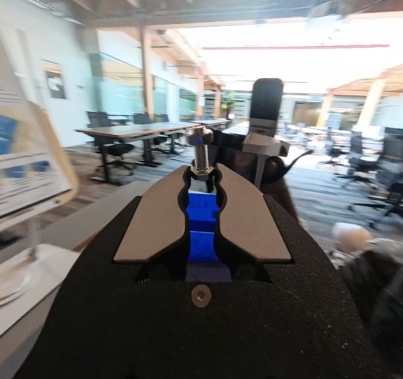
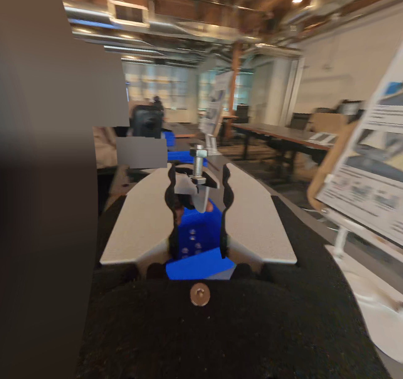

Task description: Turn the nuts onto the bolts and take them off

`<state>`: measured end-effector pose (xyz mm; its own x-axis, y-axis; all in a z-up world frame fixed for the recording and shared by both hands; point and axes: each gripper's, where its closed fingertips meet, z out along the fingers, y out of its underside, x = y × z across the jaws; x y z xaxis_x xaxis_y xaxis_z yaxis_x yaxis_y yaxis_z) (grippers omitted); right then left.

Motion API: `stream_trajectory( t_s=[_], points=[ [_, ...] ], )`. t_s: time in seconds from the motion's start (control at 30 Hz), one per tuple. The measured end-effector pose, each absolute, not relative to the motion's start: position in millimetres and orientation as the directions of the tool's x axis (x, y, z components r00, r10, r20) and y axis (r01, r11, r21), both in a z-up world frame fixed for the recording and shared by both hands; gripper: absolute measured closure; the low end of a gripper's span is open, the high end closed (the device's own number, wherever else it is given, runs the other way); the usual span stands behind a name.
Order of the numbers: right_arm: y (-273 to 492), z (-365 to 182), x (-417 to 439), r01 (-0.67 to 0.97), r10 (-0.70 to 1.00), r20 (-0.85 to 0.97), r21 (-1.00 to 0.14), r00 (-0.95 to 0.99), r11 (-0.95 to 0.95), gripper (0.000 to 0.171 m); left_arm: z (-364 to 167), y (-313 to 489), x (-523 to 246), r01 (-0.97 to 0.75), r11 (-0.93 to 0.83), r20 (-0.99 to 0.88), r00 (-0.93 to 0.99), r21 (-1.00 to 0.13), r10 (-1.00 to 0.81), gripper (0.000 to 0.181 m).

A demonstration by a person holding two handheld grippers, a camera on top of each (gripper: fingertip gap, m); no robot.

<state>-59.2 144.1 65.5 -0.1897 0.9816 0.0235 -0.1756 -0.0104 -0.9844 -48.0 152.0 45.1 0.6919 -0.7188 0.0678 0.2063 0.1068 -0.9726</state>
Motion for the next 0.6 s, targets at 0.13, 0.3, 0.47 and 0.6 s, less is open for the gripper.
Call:
stream_trajectory(
  t_s=[0.13,0.3,0.47,0.6],
  points=[
    [155,61,-71,-0.133,0.996,0.084,-0.988,-0.006,0.082,0.127,43,161,-60,0.104,0.166,-0.015,0.804,-0.981,-0.594,0.161],
    [152,61,-76,-0.129,0.99,0.133,-0.982,0.054,0.139,0.138,36,165,-54,0.041,0.157,-0.057,0.82,-0.987,-0.57,0.161],
    [158,61,-73,-0.113,0.982,0.152,-0.98,0.113,0.165,0.148,32,169,-53,-0.008,0.156,-0.09,0.843,-0.988,-0.53,0.161],
    [153,59,-73,-0.105,0.985,0.161,-0.98,0.065,0.167,0.154,30,167,-49,-0.01,0.142,-0.088,0.824,-0.99,-0.56,0.161]
  ],
)
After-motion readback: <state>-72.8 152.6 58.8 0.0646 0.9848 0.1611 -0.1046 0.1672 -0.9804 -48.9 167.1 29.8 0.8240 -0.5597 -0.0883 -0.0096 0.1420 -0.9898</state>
